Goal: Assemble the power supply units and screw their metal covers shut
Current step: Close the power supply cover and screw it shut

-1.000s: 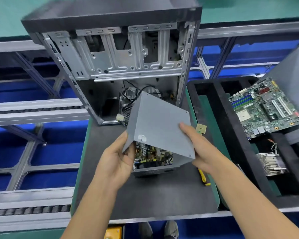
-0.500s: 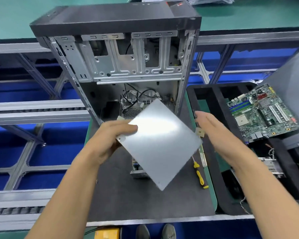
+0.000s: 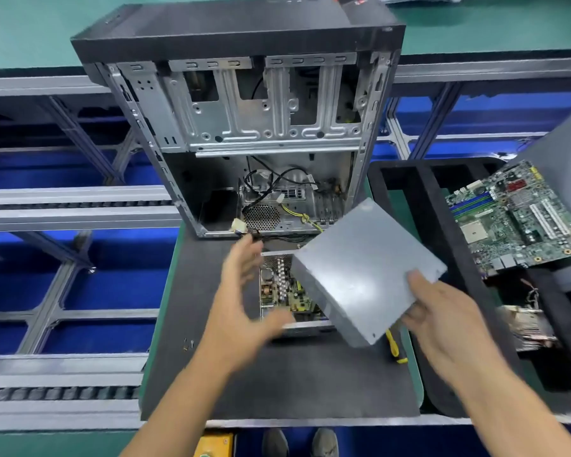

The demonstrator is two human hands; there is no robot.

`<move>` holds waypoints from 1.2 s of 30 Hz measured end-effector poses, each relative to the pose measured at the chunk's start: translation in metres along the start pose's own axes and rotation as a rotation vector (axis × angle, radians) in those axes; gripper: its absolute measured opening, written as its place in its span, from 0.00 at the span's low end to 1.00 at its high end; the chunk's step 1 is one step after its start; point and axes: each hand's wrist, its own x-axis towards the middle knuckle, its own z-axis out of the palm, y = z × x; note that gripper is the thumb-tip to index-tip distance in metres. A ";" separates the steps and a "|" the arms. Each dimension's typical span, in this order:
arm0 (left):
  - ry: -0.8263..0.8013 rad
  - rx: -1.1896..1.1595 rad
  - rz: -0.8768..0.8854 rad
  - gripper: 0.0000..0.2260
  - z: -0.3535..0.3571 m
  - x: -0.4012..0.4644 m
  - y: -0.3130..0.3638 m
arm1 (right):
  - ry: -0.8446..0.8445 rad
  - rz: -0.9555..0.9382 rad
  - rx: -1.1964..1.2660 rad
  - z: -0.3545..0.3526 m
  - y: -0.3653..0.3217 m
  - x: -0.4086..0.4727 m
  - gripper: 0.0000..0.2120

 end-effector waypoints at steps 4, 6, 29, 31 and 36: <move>-0.179 0.320 -0.006 0.72 0.026 -0.022 -0.015 | 0.101 0.042 0.206 0.034 0.039 -0.017 0.08; -0.166 0.341 -0.021 0.72 0.027 -0.009 -0.015 | 0.100 0.064 0.244 0.054 0.047 -0.023 0.08; -0.015 -0.298 -0.552 0.30 0.006 0.023 -0.057 | 0.018 0.085 0.260 0.100 0.062 -0.025 0.11; 0.054 -0.345 -0.585 0.16 0.010 0.025 -0.052 | -0.040 0.100 0.150 0.093 0.061 -0.023 0.15; 0.102 -0.399 -0.606 0.10 0.008 0.029 -0.053 | 0.256 0.020 -0.435 0.044 0.051 -0.012 0.36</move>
